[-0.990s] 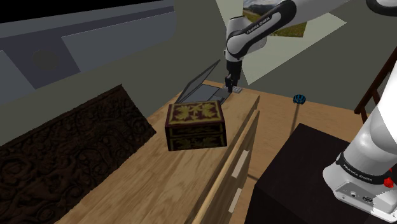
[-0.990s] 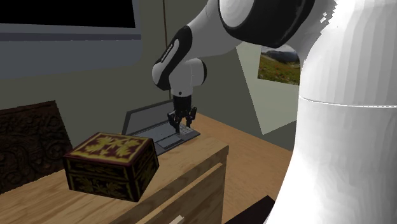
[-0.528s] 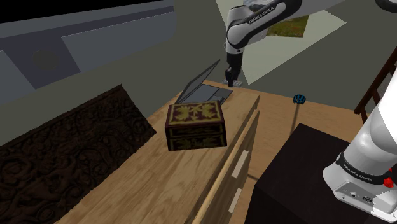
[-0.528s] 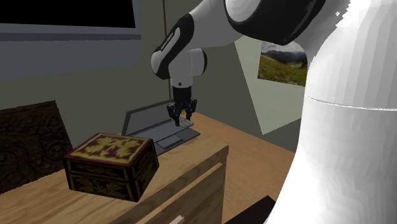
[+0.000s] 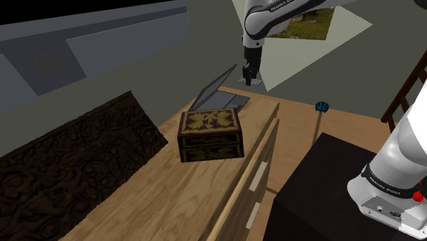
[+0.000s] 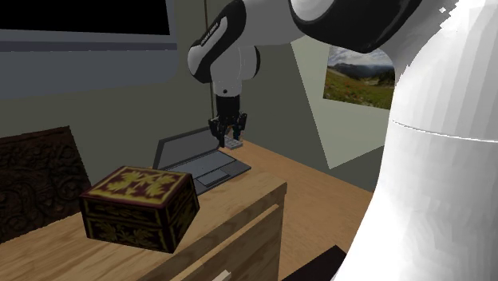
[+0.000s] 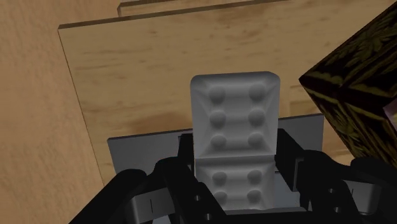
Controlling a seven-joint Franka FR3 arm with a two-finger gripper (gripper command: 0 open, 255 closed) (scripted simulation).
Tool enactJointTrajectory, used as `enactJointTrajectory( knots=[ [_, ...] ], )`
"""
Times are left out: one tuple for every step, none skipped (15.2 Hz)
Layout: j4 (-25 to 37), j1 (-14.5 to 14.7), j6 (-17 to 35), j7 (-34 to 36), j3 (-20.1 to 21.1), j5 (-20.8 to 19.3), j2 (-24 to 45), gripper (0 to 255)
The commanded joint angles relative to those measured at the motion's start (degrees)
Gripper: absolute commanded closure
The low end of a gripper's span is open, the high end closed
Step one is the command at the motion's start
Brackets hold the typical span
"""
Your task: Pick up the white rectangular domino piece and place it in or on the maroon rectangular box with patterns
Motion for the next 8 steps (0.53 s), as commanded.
enactJointTrajectory(
  knots=[
    [1.22, 0.0, -1.58, 0.03, -0.01, -0.03, -0.33, 255],
    [1.77, 0.0, -2.31, 0.05, -0.01, -0.04, -0.52, 255],
    [2.34, 0.0, -3.05, 0.07, -0.01, -0.06, -0.69, 255],
    [2.35, 0.0, -3.08, 0.07, -0.01, -0.06, -0.7, 255],
    [2.08, 0.72, -3.03, 1.4, 0.58, -0.12, -0.95, 255],
    [1.87, 1.43, -3.0, 2.73, 1.18, -0.18, -1.15, 255],
    [1.72, 2.15, -2.98, 4.07, 1.78, -0.24, -1.29, 255],
    [1.64, 2.86, -2.98, 5.41, 2.39, -0.29, -1.39, 255]
  ],
)
